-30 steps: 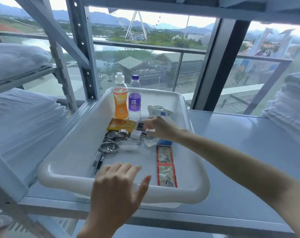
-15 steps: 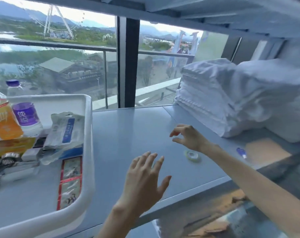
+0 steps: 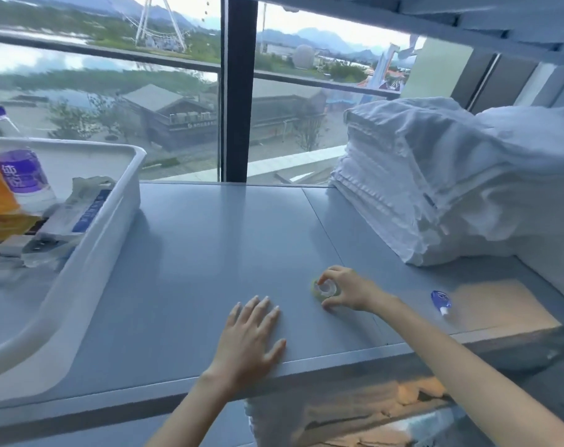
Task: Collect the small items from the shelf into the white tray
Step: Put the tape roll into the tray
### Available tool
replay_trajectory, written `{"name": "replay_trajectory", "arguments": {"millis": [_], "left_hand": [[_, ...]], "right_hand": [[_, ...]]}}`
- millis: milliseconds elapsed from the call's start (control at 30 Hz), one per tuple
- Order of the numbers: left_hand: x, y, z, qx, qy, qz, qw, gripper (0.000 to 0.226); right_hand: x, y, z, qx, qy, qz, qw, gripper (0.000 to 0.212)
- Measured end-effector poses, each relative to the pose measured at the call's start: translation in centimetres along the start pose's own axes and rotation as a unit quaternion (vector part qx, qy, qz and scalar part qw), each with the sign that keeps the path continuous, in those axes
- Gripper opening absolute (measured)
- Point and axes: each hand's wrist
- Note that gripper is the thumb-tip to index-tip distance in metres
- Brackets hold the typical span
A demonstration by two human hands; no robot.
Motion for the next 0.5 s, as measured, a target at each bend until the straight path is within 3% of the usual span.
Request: {"name": "replay_trajectory", "arguments": {"millis": [200, 500], "left_hand": [[-1.0, -0.4, -0.8, -0.014, -0.023, -0.021, 0.999, 0.058], [-13.3, 1.8, -6.0, -0.063, -0.248, 0.043, 0.966, 0.045]], "right_hand": [[0.1, 0.7, 2.0, -0.055, -0.005, -0.008, 0.998, 0.035], [-3.7, 10.5, 4.3, -0.235, -0.099, 0.026, 0.967, 0.036]]}}
Point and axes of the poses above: each hand's wrist, its own z-axis towards the middle knuckle, its own x-axis out of the palm, y = z × x, and after that the axes turned 4 degrees about -z, right-handed
